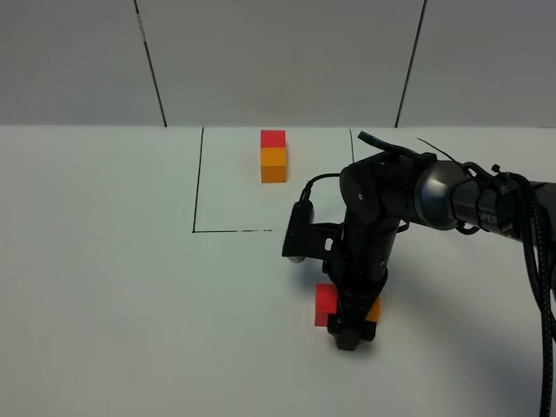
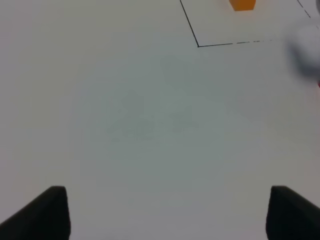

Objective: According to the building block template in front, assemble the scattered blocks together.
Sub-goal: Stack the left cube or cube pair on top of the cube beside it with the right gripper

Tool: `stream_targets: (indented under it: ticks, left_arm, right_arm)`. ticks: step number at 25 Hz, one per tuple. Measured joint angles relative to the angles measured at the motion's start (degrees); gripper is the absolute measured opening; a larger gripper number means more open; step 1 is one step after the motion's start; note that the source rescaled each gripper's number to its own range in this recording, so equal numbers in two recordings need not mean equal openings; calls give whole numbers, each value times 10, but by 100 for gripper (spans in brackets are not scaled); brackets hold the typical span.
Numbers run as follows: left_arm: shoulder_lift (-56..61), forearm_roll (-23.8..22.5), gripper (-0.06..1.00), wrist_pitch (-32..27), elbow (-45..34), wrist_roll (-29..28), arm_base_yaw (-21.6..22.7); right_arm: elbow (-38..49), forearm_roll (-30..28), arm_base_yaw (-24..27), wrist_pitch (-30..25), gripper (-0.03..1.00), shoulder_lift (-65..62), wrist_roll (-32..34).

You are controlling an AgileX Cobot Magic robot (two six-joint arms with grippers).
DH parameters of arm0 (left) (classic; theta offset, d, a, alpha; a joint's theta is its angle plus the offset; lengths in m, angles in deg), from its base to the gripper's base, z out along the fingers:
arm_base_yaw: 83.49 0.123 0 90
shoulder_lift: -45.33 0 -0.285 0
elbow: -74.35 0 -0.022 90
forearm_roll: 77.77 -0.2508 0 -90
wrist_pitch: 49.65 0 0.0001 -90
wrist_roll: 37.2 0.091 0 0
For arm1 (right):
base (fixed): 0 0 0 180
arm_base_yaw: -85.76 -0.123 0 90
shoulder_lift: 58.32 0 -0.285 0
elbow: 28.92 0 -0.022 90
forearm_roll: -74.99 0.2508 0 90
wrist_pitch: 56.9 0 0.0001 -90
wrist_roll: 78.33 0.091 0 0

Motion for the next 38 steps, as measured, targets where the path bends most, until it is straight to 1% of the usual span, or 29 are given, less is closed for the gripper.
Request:
stream_targets:
  ticks: [6,9,11,13,16,19,26,28,30,34,38]
  left_arm:
    - [0,0,69,0,0,0,0]
    - [0,0,69,0,0,-1,0]
    - [0,0,69,0,0,-1,0]
    - [0,0,69,0,0,-1,0]
    - [0,0,69,0,0,-1,0]
    - [0,0,69,0,0,-1,0]
    - [0,0,69,0,0,-1,0]
    - [0,0,69,0,0,-1,0]
    - [0,0,69,0,0,-1,0]
    - [0,0,69,0,0,-1,0]
    - [0,0,69,0,0,-1,0]
  right_arm:
    - [-3,1,0,1,98,7,7]
    - [-4,-1,0,0,91,9,11]
    - [-4,-6,0,0,81,9,11]
    - [-5,-14,0,0,68,11,11]
    - [-5,-20,0,-12,44,11,11]
    - [-5,-20,0,-24,12,11,13]
    - [-5,-14,0,-23,12,11,32]
    - [-5,-6,0,-24,12,7,60]
    - [-6,9,0,-38,12,4,109]
    - [-35,42,0,-71,12,-26,248]
    - [-56,119,0,-67,12,-51,387]
